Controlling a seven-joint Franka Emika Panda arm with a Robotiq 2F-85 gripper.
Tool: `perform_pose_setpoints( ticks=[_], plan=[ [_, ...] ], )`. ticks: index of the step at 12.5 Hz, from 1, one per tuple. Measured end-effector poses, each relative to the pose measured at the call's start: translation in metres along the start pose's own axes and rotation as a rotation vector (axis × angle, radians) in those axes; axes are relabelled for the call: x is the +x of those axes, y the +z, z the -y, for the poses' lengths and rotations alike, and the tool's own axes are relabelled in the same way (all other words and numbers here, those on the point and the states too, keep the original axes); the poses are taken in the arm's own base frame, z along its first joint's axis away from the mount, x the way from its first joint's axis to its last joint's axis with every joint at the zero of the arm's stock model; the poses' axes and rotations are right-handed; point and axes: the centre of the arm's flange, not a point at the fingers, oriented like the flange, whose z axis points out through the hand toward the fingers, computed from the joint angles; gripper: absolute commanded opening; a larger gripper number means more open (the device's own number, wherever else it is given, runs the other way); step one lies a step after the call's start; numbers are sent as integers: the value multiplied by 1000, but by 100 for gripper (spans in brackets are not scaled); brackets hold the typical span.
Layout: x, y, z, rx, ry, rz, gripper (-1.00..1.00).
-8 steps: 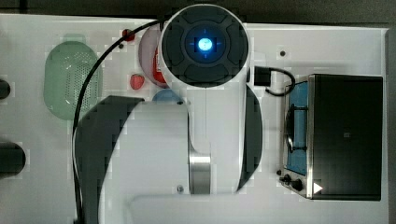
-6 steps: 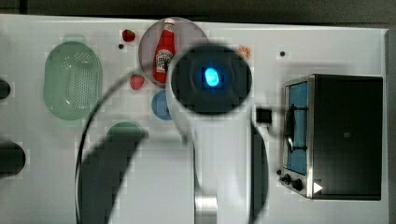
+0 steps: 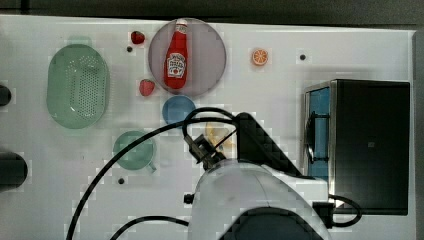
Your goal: Pick Banana and place it in mug.
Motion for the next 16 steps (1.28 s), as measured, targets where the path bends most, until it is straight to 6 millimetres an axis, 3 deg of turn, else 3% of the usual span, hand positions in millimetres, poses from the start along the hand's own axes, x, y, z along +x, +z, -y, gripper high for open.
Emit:
perform_pose_setpoints(
  ticks=[2, 3, 7, 9, 11, 14, 16],
  plan=[
    [21, 21, 12, 37, 16, -26, 100],
    [29, 51, 21, 20, 17, -6, 100],
    [38, 227, 29, -95, -33, 89, 100],
    [26, 293, 24, -155, -87, 139, 100],
    [17, 328, 23, -110, -169, 138, 100],
    [22, 346, 33, -68, -283, 79, 100],
    [24, 371, 40, -73, -312, 88, 100]
  ],
)
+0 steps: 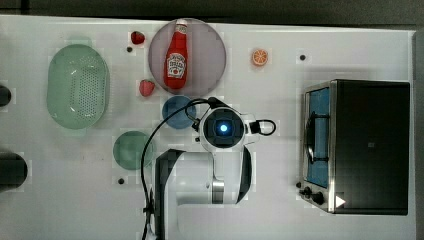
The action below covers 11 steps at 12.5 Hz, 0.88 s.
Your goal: Pick Banana and place it in mug.
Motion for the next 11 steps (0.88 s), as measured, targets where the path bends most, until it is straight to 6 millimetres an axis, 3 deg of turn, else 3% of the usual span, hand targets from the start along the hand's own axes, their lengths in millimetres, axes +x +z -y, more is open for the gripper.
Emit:
perform_pose_setpoints(
  ticks=[6, 8, 10, 11],
  plan=[
    [1, 98, 0, -12, -39, 4, 100],
    [0, 125, -12, -15, -13, 10, 93],
    [-2, 144, -18, -27, -3, 35, 43],
    [-1, 143, -16, -21, 0, 31, 18]
  ],
)
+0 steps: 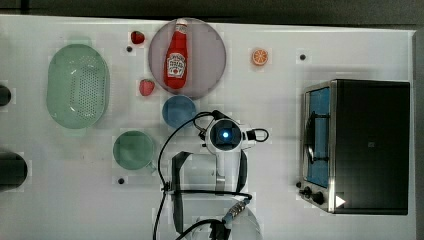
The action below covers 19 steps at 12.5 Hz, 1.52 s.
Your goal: Pick Banana and place it in mug.
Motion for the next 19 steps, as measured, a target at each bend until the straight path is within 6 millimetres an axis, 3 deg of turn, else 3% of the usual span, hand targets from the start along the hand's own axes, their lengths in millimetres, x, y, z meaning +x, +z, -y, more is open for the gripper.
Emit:
perform_pose_setpoints(
  ticks=[2, 7, 9, 11, 14, 16, 19],
  plan=[
    [2, -8, 3, 16, 9, -18, -25],
    [16, -34, 0, 35, -14, -88, -26],
    [13, -58, -1, 22, -17, -63, -26],
    [7, -105, 1, 18, -21, -53, -26],
    [-3, -212, -8, 50, -2, -79, -26],
    [-18, -272, -22, 16, -11, -61, -26],
    [-29, -340, -25, 24, -7, -64, -26]
  ],
)
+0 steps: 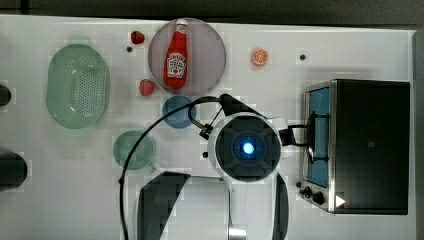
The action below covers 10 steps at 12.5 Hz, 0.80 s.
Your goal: Pick Banana and place it in mug.
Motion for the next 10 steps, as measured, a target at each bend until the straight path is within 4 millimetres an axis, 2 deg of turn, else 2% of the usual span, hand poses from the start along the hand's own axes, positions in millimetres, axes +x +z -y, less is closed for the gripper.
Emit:
perform_pose_setpoints(
  ticks=[2, 4, 5, 7, 9, 10],
  plan=[
    [-6, -30, -1, 11, 15, 16, -26],
    [-16, -41, 10, 15, 44, 2, -26],
    [-22, -41, 24, 13, 47, -11, -26],
    [-48, -33, 57, 4, 63, 10, -26],
    [-79, -17, 103, -24, 65, 26, -26],
    [-97, -2, 127, -36, 55, 65, -26]
  ],
)
